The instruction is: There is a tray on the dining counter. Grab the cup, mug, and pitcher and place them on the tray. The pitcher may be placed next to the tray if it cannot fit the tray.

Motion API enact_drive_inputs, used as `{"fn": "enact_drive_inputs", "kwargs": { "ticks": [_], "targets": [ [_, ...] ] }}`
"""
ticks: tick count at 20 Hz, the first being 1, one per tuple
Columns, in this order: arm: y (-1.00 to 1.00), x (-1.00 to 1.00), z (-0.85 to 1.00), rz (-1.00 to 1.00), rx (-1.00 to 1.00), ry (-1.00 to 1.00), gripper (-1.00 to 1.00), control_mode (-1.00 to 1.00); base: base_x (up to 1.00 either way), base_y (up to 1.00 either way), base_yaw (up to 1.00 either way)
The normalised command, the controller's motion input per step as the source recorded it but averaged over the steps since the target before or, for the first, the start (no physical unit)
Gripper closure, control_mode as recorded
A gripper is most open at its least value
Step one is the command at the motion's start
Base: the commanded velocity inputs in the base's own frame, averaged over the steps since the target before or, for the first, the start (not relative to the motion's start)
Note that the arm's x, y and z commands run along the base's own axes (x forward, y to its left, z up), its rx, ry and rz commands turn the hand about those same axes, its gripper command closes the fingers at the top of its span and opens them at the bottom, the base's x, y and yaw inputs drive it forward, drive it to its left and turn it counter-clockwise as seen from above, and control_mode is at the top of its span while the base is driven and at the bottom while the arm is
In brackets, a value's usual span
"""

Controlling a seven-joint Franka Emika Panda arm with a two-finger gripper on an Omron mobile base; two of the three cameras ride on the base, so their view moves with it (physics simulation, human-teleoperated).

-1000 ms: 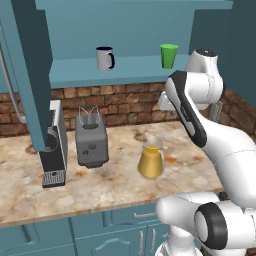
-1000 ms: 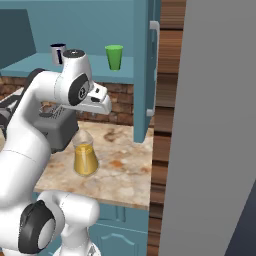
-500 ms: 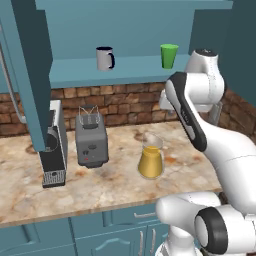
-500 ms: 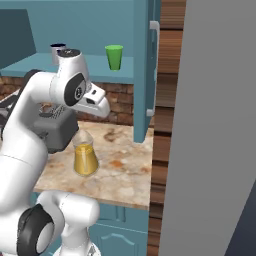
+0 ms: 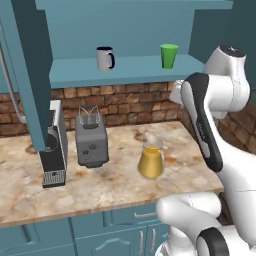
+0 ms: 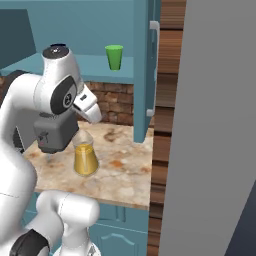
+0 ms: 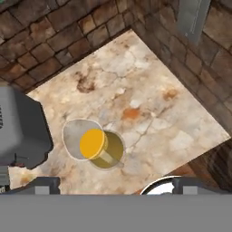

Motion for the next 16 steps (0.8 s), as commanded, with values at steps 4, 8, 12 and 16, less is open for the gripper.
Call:
{"fn": "enact_drive_inputs", "kwargs": {
  "ticks": [4,8,12,16],
  "targets": [
    [0.00,-0.39,0.32,-0.27,0.20,-0.24,-1.00,-1.00,0.00,0.00,0.00],
    [0.00,-0.26,0.41,-0.26,0.22,-0.26,-1.00,-1.00,0.00,0.00,0.00],
    [0.00,-0.07,0.29,-0.21,0.24,-0.21,-1.00,-1.00,0.00,0.00,0.00],
    [-0.02,-0.04,0.32,-0.17,0.25,-0.17,-1.00,-1.00,0.00,0.00,0.00]
  ]
}}
